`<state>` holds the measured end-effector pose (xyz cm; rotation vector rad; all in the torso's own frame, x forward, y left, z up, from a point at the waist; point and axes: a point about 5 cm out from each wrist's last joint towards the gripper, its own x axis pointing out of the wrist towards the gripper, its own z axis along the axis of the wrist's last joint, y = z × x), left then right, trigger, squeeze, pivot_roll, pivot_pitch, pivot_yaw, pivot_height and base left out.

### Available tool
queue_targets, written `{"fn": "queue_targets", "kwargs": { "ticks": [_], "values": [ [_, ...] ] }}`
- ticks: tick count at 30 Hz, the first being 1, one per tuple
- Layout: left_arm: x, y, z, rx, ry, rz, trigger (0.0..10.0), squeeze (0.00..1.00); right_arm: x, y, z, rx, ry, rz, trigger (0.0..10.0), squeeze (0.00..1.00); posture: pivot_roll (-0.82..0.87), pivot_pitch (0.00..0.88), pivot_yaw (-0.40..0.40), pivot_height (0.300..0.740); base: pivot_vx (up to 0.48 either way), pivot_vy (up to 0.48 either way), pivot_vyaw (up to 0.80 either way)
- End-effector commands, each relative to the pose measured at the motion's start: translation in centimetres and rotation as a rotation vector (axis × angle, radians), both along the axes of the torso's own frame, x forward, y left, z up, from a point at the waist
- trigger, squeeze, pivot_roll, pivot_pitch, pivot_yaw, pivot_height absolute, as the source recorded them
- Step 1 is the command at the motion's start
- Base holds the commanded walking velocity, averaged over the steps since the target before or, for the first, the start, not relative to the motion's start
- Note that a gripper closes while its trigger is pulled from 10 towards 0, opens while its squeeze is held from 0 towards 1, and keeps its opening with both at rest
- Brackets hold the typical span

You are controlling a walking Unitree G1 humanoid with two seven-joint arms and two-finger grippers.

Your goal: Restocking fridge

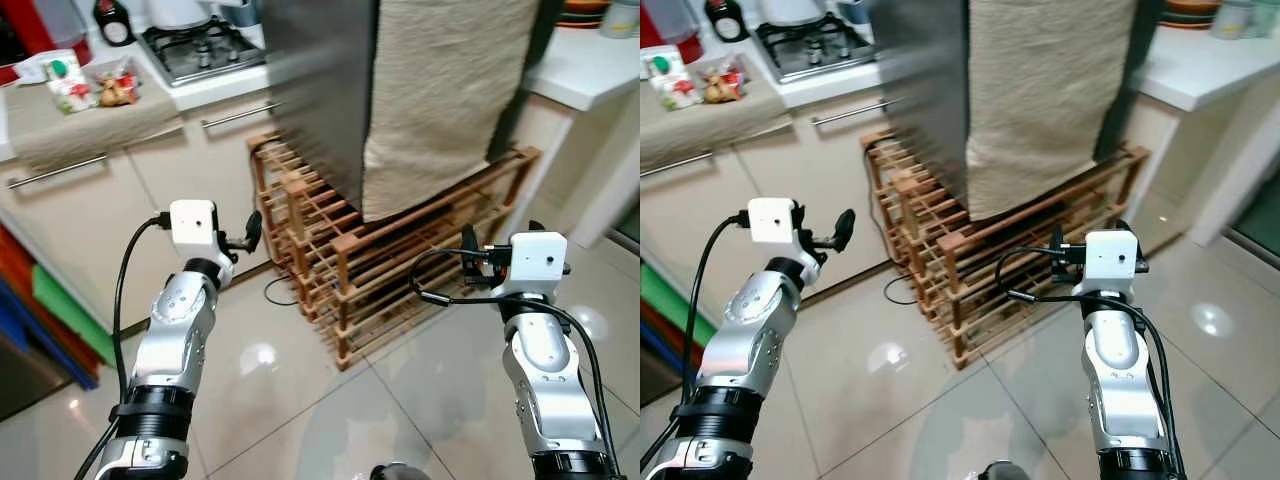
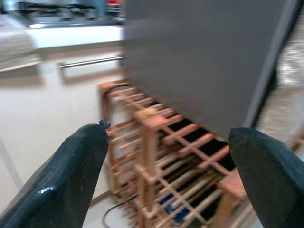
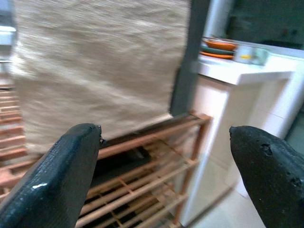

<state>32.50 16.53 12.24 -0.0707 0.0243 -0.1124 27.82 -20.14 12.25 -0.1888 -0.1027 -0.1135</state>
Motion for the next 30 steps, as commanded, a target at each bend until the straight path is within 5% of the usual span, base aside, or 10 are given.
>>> {"fn": "queue_targets", "kwargs": {
  "ticks": [1,2,3,4,5,7,8,25,30],
  "values": [
    [0.3,-0.2,0.5,0.022,-0.017,-0.009,10.0,1.00,0.2,-0.1,0.0,0.014,0.007,-0.018,10.0,1.00,-0.13,0.000,0.077,0.713,0.000,0.000,-0.65],
    [0.3,-0.2,0.5,0.022,-0.017,-0.009,10.0,1.00,0.2,-0.1,0.0,0.014,0.007,-0.018,10.0,1.00,-0.13,0.000,0.077,0.713,0.000,0.000,-0.65],
    [0.3,-0.4,0.6,0.019,-0.026,-0.024,10.0,0.46,0.2,-0.1,-0.2,0.017,0.021,-0.021,10.0,1.00,-0.13,0.000,0.077,0.713,0.000,0.000,-0.58],
    [0.3,-0.5,0.7,0.012,-0.027,-0.031,10.0,0.08,0.3,0.0,-0.3,0.020,0.030,-0.021,10.0,1.00,-0.13,0.000,0.077,0.713,0.000,0.000,-0.57],
    [0.4,-0.7,0.9,0.001,-0.045,-0.061,10.0,0.00,0.4,0.0,-0.5,0.023,0.041,-0.019,10.0,1.00,-0.13,0.000,0.081,0.713,0.000,0.480,-0.56],
    [0.4,-0.8,1.0,-0.001,-0.049,-0.068,10.0,0.00,0.5,0.0,-0.6,0.023,0.042,-0.019,10.0,1.00,-0.13,0.000,0.081,0.713,0.000,0.480,-0.56],
    [0.4,-0.9,1.0,-0.008,-0.049,-0.071,10.0,0.00,0.5,0.1,-0.7,0.020,0.045,-0.014,10.0,0.00,-0.14,0.000,0.082,0.713,0.000,0.480,-0.58],
    [0.7,-1.1,1.4,-0.003,-0.060,-0.085,10.0,0.00,0.3,1.0,-1.0,0.012,0.060,0.042,10.0,0.00,-0.14,0.000,0.079,0.713,0.000,0.478,-0.31],
    [0.7,-1.5,1.5,0.048,-0.059,-0.088,10.0,0.00,0.3,1.0,-1.0,0.020,0.057,0.046,10.0,0.00,-0.14,0.000,0.079,0.713,0.000,0.000,-0.78]
  ]
}}
